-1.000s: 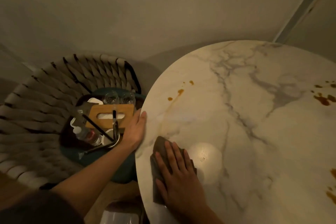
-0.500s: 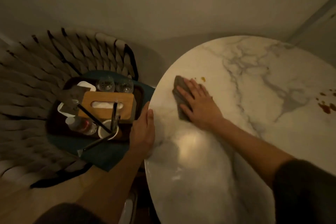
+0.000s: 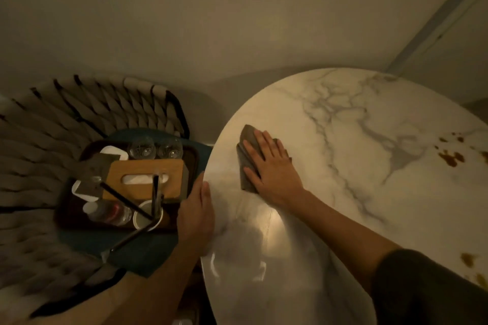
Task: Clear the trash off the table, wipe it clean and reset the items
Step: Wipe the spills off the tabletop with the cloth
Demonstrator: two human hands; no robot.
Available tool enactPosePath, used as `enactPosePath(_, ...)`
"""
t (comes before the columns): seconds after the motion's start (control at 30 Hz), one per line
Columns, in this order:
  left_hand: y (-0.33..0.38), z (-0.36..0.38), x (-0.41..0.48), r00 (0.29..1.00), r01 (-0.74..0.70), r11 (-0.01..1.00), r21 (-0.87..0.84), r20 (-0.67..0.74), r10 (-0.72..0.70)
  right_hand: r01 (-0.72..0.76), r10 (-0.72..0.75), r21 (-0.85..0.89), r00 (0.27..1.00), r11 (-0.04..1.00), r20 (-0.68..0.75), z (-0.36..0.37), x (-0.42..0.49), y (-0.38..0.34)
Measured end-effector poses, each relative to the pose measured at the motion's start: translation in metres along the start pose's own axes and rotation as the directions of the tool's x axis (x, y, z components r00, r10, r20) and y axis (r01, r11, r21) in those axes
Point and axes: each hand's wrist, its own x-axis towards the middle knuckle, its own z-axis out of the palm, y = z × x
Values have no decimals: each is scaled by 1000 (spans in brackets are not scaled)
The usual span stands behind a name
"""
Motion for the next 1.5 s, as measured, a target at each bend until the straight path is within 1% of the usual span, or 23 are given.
enactPosePath(0.07,0,0,-3,1000,-5,1000,-25,3,5,106,-106,15,993,994,50,6,-37,-19)
enactPosePath(0.13,-3,1,-6,1000,2,999,-55,0,-2,243,-245,31,964,970,102,12,-75,-30)
enactPosePath(0.2,-8,4,-5,999,-30,998,-63,-15,29,366,-365,20,922,931,132,13,-91,-23)
enactPosePath(0.27,-14,6,-5,999,-49,997,-62,-21,47,431,-428,1,896,902,120,13,-79,0)
enactPosePath(0.3,-18,7,-5,999,-46,997,-59,-19,45,412,-409,-5,905,911,112,12,-65,14)
enactPosePath(0.33,-21,8,-5,999,-43,997,-58,-25,42,360,-357,-14,929,933,99,11,-49,28)
enactPosePath(0.43,-22,7,-4,999,-29,998,-53,-22,28,140,-140,-35,990,989,22,3,-1,54)
enactPosePath(0.53,-15,6,-2,1000,-12,998,-60,10,13,-69,69,1,997,998,-34,0,22,40)
enactPosePath(0.6,-10,5,-1,1000,-21,998,-52,13,21,-130,130,8,990,991,-48,2,22,21)
enactPosePath(0.63,-8,5,0,1000,-27,999,-45,6,28,-119,119,5,992,993,-47,2,18,12)
enactPosePath(0.7,-9,5,1,1000,-30,999,-30,4,31,-44,44,-11,999,999,-29,3,7,2)
enactPosePath(0.8,-12,6,0,999,-38,999,-25,16,39,31,-32,-20,999,999,-28,7,-2,-1)
enactPosePath(0.9,-20,8,0,999,-51,998,-38,1,51,35,-36,-24,999,999,-40,11,-3,1)
enactPosePath(1.0,-25,11,-3,999,-51,998,-32,16,51,29,-30,-11,997,1000,-66,17,-6,1)
enactPosePath(1.17,-15,9,-9,1000,-14,999,-31,-14,14,-66,69,37,994,997,-86,17,12,-7)
enactPosePath(1.3,-7,5,-6,1000,6,1000,8,-7,-6,-57,60,42,996,997,-72,12,19,-6)
enactPosePath(1.4,-3,3,-2,999,-34,999,24,-32,35,-41,45,38,995,998,-85,5,25,-3)
enactPosePath(1.5,-7,3,-2,998,-38,998,48,-41,40,-26,28,24,995,999,-94,9,25,-4)
